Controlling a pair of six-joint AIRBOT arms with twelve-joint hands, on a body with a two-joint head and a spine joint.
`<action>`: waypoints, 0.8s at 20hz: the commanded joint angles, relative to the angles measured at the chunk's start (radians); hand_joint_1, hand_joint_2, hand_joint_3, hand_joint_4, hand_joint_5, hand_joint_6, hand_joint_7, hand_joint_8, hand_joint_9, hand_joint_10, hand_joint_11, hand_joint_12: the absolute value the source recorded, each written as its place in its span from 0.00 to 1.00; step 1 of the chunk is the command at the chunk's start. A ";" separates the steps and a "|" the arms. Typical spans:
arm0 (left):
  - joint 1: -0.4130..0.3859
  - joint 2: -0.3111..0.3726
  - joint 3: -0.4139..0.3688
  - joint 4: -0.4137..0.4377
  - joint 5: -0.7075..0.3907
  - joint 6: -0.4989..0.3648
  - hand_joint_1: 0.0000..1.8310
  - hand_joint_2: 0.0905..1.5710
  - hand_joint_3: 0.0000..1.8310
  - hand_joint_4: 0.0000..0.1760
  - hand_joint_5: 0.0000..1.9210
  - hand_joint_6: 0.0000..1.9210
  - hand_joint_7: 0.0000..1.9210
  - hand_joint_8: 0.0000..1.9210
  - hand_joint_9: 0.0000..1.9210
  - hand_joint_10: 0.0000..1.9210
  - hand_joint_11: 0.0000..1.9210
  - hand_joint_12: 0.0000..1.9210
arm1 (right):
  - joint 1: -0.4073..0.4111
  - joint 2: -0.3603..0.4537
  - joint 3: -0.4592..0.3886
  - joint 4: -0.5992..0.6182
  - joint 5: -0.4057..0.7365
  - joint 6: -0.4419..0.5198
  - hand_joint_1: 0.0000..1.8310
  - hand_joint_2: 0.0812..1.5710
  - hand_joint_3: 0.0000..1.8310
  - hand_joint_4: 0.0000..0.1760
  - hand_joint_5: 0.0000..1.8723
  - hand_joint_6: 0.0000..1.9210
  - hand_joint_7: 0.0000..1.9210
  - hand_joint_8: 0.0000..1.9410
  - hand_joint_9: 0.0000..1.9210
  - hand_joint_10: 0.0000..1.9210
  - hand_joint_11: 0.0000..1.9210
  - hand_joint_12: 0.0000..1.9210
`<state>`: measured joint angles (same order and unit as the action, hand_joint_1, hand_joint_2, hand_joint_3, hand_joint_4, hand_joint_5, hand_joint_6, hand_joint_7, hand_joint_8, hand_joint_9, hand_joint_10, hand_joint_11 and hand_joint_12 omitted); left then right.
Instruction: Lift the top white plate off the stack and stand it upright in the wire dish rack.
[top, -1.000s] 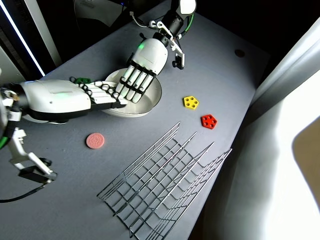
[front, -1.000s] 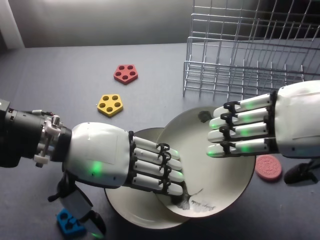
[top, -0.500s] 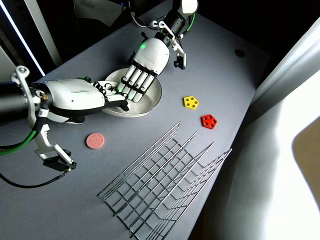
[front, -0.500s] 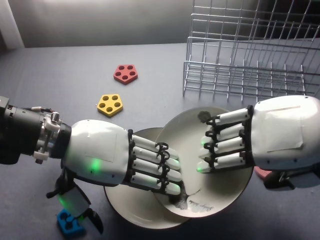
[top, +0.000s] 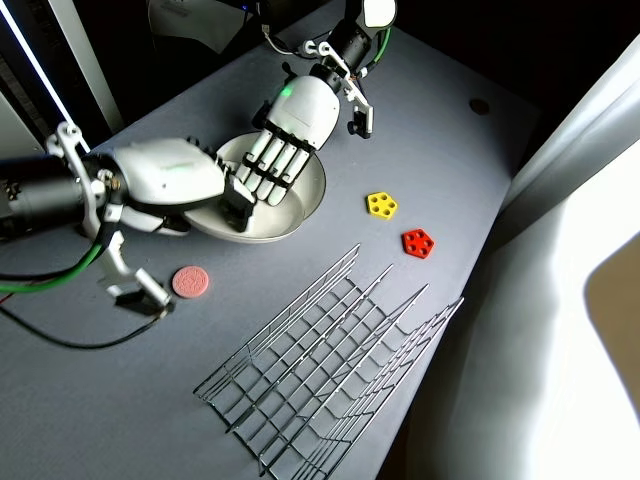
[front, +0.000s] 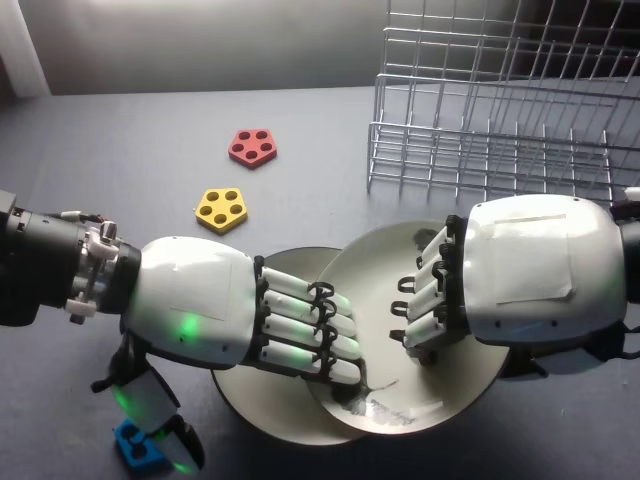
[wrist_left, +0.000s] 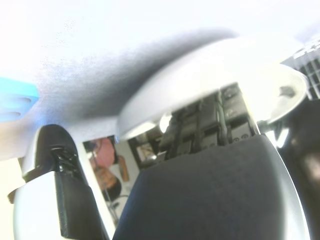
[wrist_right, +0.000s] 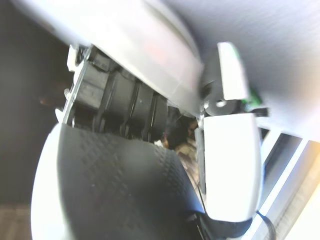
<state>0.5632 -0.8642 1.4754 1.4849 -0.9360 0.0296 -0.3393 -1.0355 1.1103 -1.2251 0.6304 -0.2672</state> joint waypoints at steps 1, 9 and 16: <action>-0.013 -0.010 -0.005 -0.027 -0.026 -0.002 0.22 0.58 0.00 0.00 0.00 0.00 0.00 0.00 0.00 0.00 0.00 0.00 | -0.012 0.000 0.018 0.012 -0.061 0.006 0.81 0.72 0.00 0.00 0.40 0.66 0.43 0.46 0.48 0.52 0.44 0.79; -0.054 -0.006 0.029 -0.040 -0.064 -0.047 0.21 0.59 0.00 0.00 0.00 0.00 0.00 0.00 0.00 0.00 0.00 0.00 | 0.024 0.007 0.010 0.040 -0.047 0.006 0.82 0.64 0.00 0.00 0.52 0.51 0.60 0.18 0.62 0.31 0.56 0.65; -0.102 0.002 0.095 -0.057 -0.116 -0.088 0.22 0.58 0.00 0.00 0.00 0.00 0.00 0.00 0.00 0.00 0.00 0.00 | 0.092 0.042 -0.013 0.067 -0.005 0.006 0.82 0.64 0.00 0.00 0.53 0.50 0.58 0.22 0.62 0.31 0.57 0.64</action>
<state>0.4847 -0.8680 1.5730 1.5028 -0.9894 -0.0513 -0.2562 -1.0119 1.0962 -1.1984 0.6106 -0.2588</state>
